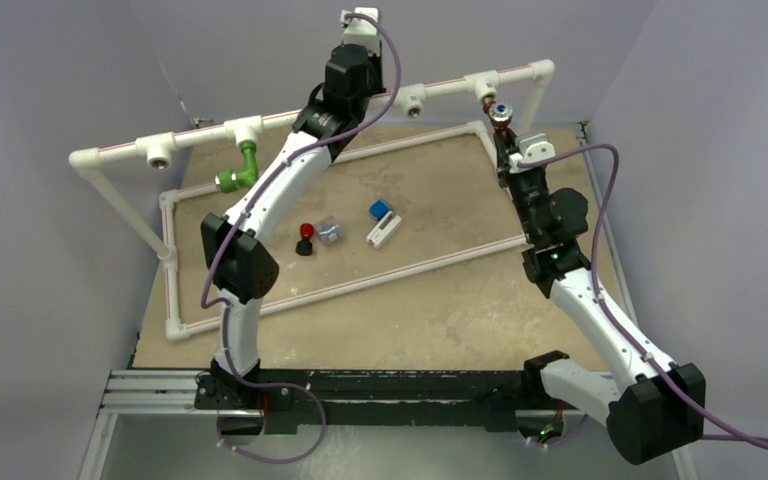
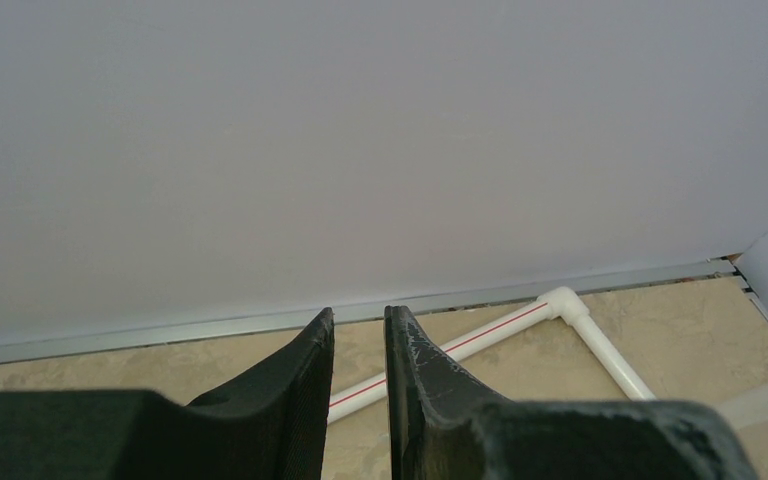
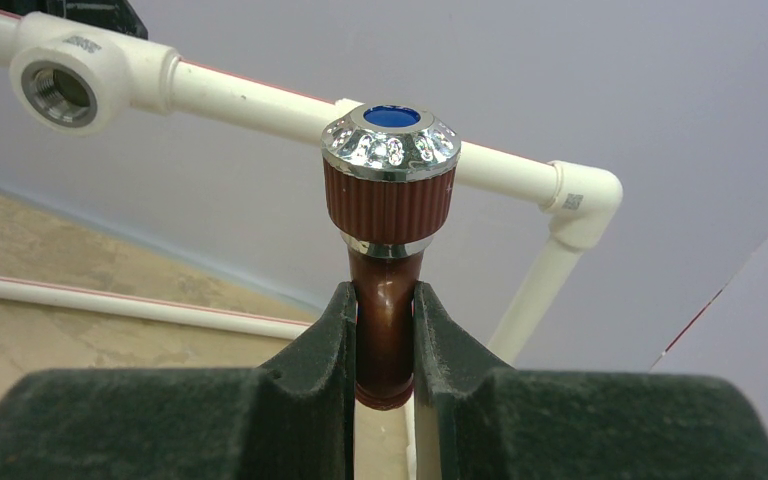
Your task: Install the water faucets
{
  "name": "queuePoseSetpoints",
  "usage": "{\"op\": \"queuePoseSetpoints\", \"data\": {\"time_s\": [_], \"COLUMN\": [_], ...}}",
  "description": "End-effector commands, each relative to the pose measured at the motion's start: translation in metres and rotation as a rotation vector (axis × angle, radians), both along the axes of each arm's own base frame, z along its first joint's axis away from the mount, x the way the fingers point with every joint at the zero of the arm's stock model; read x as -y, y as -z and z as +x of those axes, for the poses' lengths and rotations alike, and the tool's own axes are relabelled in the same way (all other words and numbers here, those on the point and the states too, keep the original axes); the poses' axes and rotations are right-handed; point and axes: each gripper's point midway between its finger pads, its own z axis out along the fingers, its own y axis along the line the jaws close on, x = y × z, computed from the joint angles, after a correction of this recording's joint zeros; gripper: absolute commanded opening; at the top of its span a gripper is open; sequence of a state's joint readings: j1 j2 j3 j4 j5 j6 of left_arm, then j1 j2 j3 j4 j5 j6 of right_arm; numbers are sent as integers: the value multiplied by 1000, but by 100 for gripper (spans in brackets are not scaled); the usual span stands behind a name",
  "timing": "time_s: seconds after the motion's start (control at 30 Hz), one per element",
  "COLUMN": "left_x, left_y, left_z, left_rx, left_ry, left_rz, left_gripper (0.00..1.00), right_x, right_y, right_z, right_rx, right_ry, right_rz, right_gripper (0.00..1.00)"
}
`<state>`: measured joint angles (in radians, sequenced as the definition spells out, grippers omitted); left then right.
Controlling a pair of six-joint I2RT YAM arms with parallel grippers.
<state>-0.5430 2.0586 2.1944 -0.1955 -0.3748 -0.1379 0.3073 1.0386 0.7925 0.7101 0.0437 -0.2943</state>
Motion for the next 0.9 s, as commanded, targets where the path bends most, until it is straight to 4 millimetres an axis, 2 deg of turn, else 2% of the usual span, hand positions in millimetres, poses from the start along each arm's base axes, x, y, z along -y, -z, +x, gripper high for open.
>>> {"op": "queuePoseSetpoints", "data": {"time_s": [0.0,0.5,0.87], "left_x": [6,7,7], "left_y": [83,86,87], "left_z": [-11,-13,-14], "left_rx": [-231,-244,-249], "left_ry": [56,67,72], "left_rz": [114,109,109], "left_gripper": [23,22,22], "right_x": [4,5,5], "right_y": [-28,-21,-29], "right_z": [-5,6,7], "right_rx": [107,96,125], "right_ry": [15,46,57], "right_rz": [-7,-58,-112], "right_gripper": [0,0,0]}}
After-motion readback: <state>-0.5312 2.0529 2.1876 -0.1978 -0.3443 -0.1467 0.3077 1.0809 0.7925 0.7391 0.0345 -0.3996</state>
